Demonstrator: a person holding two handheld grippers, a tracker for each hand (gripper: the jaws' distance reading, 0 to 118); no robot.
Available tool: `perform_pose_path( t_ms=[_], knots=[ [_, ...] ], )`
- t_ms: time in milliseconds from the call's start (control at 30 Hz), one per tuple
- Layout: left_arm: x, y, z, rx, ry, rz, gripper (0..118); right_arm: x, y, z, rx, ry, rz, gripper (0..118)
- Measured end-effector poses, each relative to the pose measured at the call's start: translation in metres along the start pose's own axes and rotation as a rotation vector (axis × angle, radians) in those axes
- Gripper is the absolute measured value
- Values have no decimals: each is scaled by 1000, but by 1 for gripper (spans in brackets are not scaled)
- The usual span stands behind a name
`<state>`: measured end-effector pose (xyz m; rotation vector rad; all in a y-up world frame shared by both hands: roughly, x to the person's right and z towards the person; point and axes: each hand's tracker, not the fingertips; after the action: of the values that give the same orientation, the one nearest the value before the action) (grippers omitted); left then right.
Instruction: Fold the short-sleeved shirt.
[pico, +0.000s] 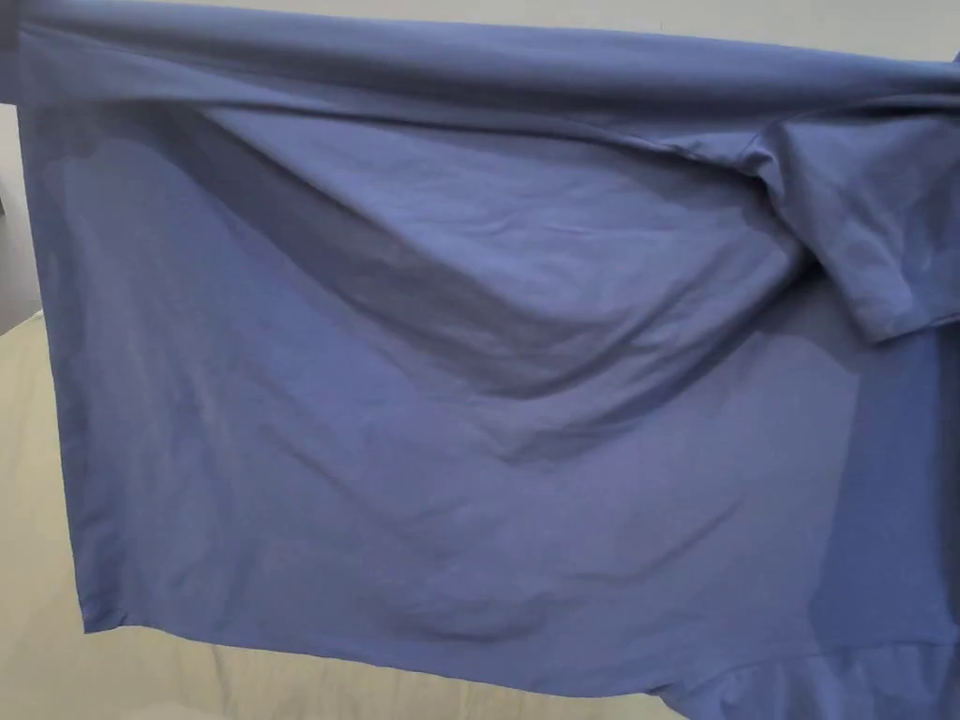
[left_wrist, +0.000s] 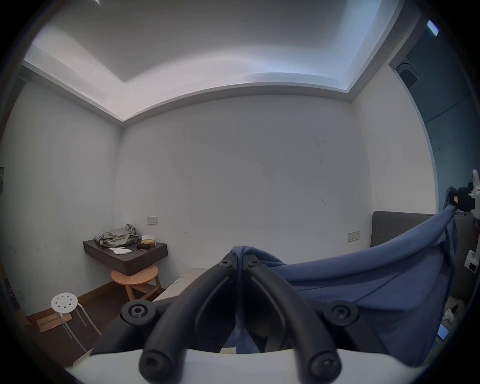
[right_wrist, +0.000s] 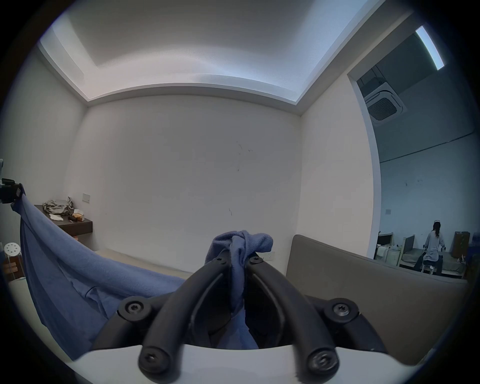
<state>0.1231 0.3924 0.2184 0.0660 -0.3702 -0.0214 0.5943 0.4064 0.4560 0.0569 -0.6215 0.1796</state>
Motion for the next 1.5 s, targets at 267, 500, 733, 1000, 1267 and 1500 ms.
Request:
perform_pose_path(
  t_ms=[267,500,733,1000,1267,1500],
  knots=[
    [8,-1,-83,-48,0,-26,0,-13,-3,-88,-12,-53,35,10],
    [18,-12,-154,-72,15,-32,0,-34,-15,-161,-21,-100,49,10],
    [26,-49,-210,-104,56,-52,0,-59,-54,-210,-76,-107,70,10],
    [33,-129,-205,-196,53,-61,0,-65,-147,-208,-253,-48,6,10],
    [33,-266,-110,-425,61,-91,0,-57,-300,-102,-575,91,-70,10],
    [17,-375,5,-719,33,-87,0,-56,-415,37,-873,122,-57,10]
  ],
)
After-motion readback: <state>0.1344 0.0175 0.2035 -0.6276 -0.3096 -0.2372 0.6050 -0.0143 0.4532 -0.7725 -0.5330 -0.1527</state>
